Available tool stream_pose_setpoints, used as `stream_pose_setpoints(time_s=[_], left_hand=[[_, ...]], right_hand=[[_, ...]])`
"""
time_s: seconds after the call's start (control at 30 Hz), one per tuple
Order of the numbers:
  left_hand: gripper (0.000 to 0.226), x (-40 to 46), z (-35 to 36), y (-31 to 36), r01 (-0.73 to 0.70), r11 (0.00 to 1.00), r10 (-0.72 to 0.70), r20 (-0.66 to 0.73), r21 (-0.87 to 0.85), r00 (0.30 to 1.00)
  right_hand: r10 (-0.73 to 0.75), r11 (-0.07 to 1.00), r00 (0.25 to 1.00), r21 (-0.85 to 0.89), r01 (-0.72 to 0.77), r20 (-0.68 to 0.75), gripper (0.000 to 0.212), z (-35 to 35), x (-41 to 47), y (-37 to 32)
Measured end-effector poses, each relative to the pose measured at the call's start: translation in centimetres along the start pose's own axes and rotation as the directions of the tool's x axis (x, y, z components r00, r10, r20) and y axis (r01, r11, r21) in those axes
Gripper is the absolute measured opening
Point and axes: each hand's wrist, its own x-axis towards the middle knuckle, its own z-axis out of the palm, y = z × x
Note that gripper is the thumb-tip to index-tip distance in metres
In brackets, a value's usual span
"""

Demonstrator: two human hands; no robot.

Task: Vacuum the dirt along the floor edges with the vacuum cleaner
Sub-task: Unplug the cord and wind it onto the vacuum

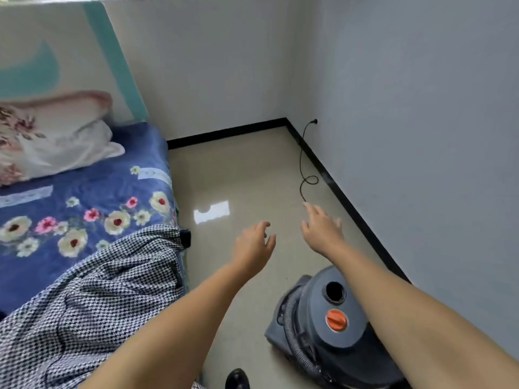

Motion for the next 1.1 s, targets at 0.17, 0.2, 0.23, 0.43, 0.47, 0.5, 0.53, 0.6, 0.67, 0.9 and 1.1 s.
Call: stream_pose_setpoints(time_s=[0.17,0.2,0.23,0.43,0.47,0.5,0.53,0.6,0.67,0.9,1.1], left_hand=[[0.041,5.2,-3.9,-0.6,-0.071,0.994,0.072,-0.014,0.078,0.997],[0.041,6.3,-4.4,-0.6,-0.083,0.992,0.084,-0.005,0.092,0.996],[0.041,7.6,-4.8,-0.6,-0.098,0.989,0.098,0.007,0.11,0.995],[0.041,17.7,-8.0,0.0,-0.19,0.959,0.189,0.022,0.211,0.982],[0.041,19.9,-8.6,-0.1,-0.199,0.953,0.198,0.026,0.227,0.98],[0.041,22.1,-9.2,-0.1,-0.203,0.949,0.202,0.03,0.242,0.979],[0.041,24.5,-9.8,-0.1,-0.201,0.945,0.199,0.033,0.258,0.979],[0.042,29.1,-10.9,0.0,-0.174,0.947,0.17,0.039,0.271,0.985],[0.043,33.2,-11.9,0.1,-0.153,0.952,0.148,0.04,0.264,0.988],[0.042,45.6,-14.7,0.9,-0.154,0.962,0.152,0.026,0.227,0.988],[0.042,58.5,-16.3,-0.7,-0.186,0.958,0.174,0.074,0.22,0.982]], right_hand=[[0.053,0.999,0.999,-0.004,-0.053,-0.004,0.049,-1.7,3.5,-1.0],[0.066,0.998,0.998,0.003,-0.066,-0.005,0.048,-2.0,4.3,-1.1],[0.076,0.997,0.997,0.01,-0.076,-0.007,0.048,-2.4,5.1,-1.3],[0.088,0.996,0.995,0.023,-0.087,-0.045,0.045,-5.8,13.9,-3.0],[0.084,0.996,0.995,0.03,-0.082,-0.058,0.044,-6.5,15.8,-3.4],[0.076,0.997,0.994,0.039,-0.073,-0.073,0.044,-7.1,17.9,-3.7],[0.068,0.997,0.994,0.048,-0.064,-0.087,0.044,-7.9,20.2,-4.0],[0.063,0.997,0.994,0.05,-0.059,-0.088,0.044,-9.3,24.4,-4.4],[0.063,0.998,0.996,0.031,-0.061,-0.064,0.044,-10.6,28.3,-4.5],[0.069,0.998,0.998,-0.004,-0.069,0.014,0.044,-13.4,40.9,-6.4],[0.119,0.993,0.993,0.018,-0.119,0.013,0.045,-13.8,53.8,-7.4]])
